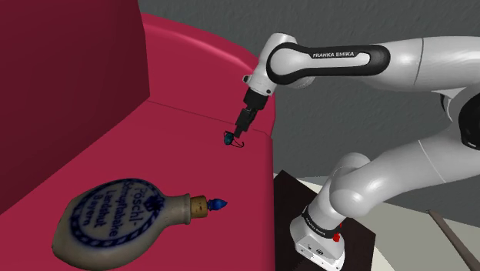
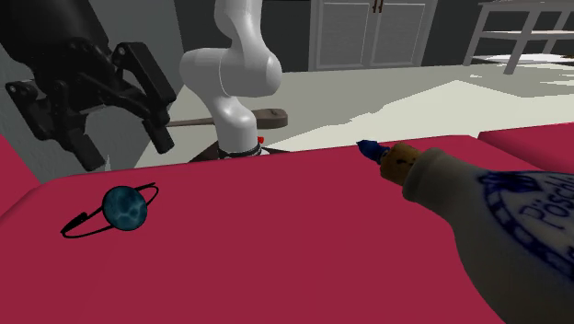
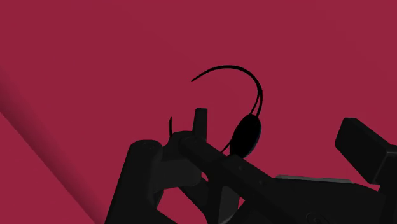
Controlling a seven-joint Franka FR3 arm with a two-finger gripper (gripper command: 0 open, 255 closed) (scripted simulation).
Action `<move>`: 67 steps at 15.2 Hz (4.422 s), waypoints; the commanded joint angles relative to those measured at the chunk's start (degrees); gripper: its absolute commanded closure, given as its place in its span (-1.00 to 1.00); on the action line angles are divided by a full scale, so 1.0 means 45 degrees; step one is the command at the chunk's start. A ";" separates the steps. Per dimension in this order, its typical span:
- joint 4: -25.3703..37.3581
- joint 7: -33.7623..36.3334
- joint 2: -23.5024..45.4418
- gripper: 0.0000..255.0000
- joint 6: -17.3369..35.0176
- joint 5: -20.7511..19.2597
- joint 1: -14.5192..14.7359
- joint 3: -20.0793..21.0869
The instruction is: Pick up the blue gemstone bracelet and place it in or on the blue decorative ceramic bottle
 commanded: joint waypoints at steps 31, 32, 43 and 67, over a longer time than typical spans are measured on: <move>0.0094 0.0206 0.0047 1.00 0.0045 0.0154 0.0135 0.0165; 0.0232 0.0256 0.0004 1.00 -0.0130 0.0127 0.0127 0.0159; 0.1899 0.0769 -0.0252 1.00 -0.1993 -0.0108 0.0076 0.0087; 0.6134 0.2013 0.0258 1.00 -0.5513 -0.0207 0.0202 0.0145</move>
